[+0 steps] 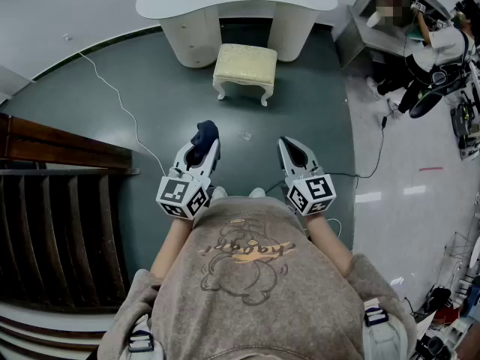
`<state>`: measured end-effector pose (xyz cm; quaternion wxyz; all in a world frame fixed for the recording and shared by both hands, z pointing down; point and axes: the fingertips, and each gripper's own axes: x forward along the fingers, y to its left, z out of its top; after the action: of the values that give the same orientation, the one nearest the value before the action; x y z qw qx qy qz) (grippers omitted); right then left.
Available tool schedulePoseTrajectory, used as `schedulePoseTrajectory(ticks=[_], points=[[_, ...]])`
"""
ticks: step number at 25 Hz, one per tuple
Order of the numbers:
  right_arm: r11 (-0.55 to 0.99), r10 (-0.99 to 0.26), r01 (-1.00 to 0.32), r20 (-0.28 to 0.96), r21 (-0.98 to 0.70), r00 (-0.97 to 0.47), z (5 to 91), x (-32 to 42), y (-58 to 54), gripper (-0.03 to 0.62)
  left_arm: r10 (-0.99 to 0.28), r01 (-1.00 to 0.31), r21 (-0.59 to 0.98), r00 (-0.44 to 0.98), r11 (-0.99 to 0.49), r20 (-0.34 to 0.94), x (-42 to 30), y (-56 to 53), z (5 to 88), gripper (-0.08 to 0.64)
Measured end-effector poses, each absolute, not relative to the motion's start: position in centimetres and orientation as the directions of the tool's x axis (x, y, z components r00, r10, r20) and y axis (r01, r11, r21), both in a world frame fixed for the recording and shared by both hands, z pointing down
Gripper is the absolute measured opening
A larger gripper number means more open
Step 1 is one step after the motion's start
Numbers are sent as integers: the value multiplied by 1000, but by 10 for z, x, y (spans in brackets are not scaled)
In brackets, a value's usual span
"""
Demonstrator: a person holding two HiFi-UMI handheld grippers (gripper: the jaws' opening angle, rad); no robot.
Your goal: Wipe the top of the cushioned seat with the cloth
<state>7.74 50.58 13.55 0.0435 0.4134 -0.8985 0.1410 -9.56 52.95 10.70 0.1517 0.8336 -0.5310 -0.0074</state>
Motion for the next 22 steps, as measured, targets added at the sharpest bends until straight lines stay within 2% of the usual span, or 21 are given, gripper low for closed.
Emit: schedulePoseTrajectory(ticks=[14, 22], points=[[672, -668, -707, 232, -222, -707, 164, 111, 501, 5, -910, -902, 282, 381, -328, 162, -67, 534, 128, 98], [658, -677, -720, 246, -222, -694, 167, 98, 452, 5, -905, -896, 296, 391, -332, 168, -83, 477, 138, 98]])
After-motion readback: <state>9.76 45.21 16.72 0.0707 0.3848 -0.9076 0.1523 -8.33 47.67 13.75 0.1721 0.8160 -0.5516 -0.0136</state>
